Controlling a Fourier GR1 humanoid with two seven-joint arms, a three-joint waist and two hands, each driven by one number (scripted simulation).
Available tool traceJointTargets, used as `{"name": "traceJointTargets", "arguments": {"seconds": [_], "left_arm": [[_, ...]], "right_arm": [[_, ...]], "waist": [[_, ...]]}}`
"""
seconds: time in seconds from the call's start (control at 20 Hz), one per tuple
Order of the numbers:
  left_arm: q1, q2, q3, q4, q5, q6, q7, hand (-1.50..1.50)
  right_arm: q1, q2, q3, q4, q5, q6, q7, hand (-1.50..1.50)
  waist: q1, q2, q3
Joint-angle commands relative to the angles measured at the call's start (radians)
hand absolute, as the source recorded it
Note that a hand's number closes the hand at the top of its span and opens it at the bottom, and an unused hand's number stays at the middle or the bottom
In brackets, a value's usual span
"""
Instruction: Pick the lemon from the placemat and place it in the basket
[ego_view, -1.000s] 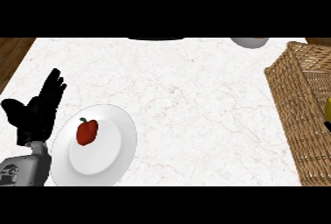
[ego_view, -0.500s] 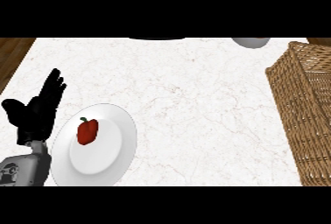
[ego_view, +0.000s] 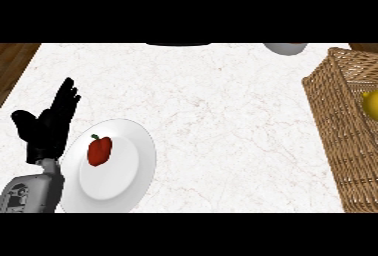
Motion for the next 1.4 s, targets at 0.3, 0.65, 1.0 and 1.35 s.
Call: {"name": "traceJointTargets", "arguments": {"seconds": [0.3, 0.65, 1.0, 1.35], "left_arm": [[-0.028, 0.027, 0.030, 0.017, 0.029, -0.029, 0.022, 0.00], [-0.043, 0.022, 0.036, 0.061, 0.021, -0.029, -0.033, 0.00], [-0.039, 0.004, 0.011, 0.071, -0.027, 0.005, -0.040, 0.00], [-0.006, -0.008, 0.006, -0.032, -0.006, 0.003, 0.040, 0.00]], "right_arm": [[-0.082, 0.004, 0.105, 0.171, 0.198, 0.076, 0.048, 1.50], [-0.155, 0.038, 0.035, 0.316, 0.240, 0.036, -0.054, 1.50], [-0.214, 0.058, 0.033, 0.430, 0.319, -0.018, -0.090, 1.50], [-0.200, 0.067, 0.018, 0.504, 0.379, -0.090, -0.133, 1.50]], "waist": [[0.002, 0.000, 0.000], [-0.003, 0.000, 0.000], [-0.003, 0.000, 0.000], [-0.003, -0.001, 0.000]]}}
